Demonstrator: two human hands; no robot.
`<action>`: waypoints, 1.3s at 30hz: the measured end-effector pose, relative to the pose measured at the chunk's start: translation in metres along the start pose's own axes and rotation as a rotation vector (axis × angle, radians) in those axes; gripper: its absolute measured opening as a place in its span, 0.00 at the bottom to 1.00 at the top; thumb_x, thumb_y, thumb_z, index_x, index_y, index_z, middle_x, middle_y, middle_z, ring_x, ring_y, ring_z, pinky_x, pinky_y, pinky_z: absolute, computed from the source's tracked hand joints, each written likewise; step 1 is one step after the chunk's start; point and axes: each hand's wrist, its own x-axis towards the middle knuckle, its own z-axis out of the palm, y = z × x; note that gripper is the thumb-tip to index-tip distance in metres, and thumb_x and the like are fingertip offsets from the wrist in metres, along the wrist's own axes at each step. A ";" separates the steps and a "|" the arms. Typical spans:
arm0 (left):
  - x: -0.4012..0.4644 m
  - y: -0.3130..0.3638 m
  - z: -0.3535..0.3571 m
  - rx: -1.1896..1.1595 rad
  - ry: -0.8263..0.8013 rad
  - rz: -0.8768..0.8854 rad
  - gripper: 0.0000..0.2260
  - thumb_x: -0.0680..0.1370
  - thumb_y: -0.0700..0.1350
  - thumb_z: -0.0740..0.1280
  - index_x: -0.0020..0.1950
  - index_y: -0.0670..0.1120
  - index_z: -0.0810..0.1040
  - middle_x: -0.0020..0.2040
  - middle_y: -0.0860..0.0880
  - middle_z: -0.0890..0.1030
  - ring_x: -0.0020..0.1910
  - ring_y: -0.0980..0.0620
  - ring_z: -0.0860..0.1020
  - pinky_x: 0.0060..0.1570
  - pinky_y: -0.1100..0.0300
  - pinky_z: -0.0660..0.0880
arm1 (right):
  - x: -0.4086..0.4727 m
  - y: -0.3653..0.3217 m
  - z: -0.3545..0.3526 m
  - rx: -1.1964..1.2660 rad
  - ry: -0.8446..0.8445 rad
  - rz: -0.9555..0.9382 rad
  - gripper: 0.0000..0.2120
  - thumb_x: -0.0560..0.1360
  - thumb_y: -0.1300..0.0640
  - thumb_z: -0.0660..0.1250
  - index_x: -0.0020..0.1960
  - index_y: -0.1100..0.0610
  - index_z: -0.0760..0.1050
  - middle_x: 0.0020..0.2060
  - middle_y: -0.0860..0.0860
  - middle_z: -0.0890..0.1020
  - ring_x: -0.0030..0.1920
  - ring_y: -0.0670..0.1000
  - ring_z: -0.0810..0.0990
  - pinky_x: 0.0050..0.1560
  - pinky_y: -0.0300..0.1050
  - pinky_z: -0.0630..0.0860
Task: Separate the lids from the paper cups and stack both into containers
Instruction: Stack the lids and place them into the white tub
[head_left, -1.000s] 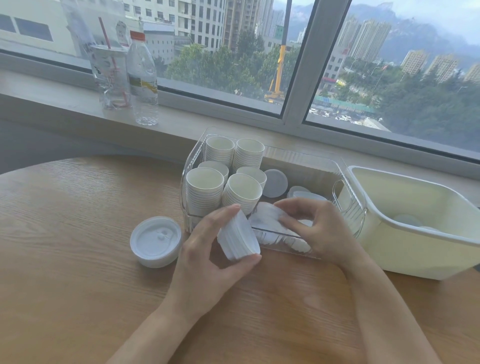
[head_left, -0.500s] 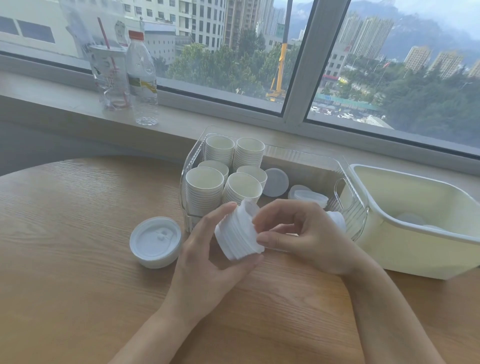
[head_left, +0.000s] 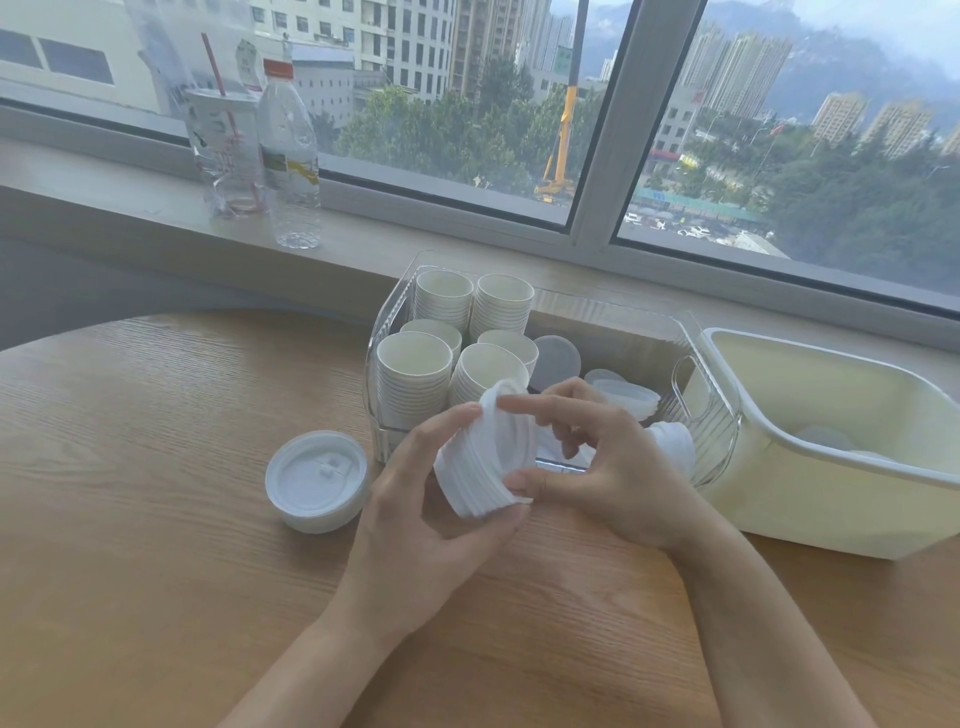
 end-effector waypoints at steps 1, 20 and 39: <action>0.000 0.001 0.000 0.002 0.000 0.001 0.34 0.70 0.49 0.82 0.73 0.56 0.73 0.70 0.55 0.79 0.67 0.45 0.80 0.63 0.40 0.79 | 0.000 -0.001 -0.001 -0.039 -0.003 -0.003 0.27 0.68 0.46 0.83 0.66 0.38 0.81 0.57 0.38 0.76 0.57 0.41 0.76 0.56 0.35 0.72; 0.000 0.005 0.000 0.009 -0.050 0.067 0.37 0.70 0.45 0.84 0.76 0.52 0.72 0.71 0.56 0.78 0.69 0.49 0.79 0.64 0.41 0.79 | -0.010 -0.011 -0.017 -0.029 -0.203 -0.017 0.37 0.73 0.60 0.80 0.78 0.50 0.69 0.69 0.39 0.80 0.71 0.41 0.76 0.69 0.43 0.74; 0.000 0.006 -0.001 0.011 -0.145 0.089 0.40 0.69 0.50 0.83 0.79 0.51 0.70 0.74 0.57 0.77 0.72 0.51 0.77 0.68 0.44 0.77 | -0.013 -0.010 -0.025 -0.027 -0.265 0.036 0.36 0.72 0.54 0.81 0.77 0.51 0.72 0.70 0.41 0.79 0.71 0.43 0.77 0.74 0.49 0.72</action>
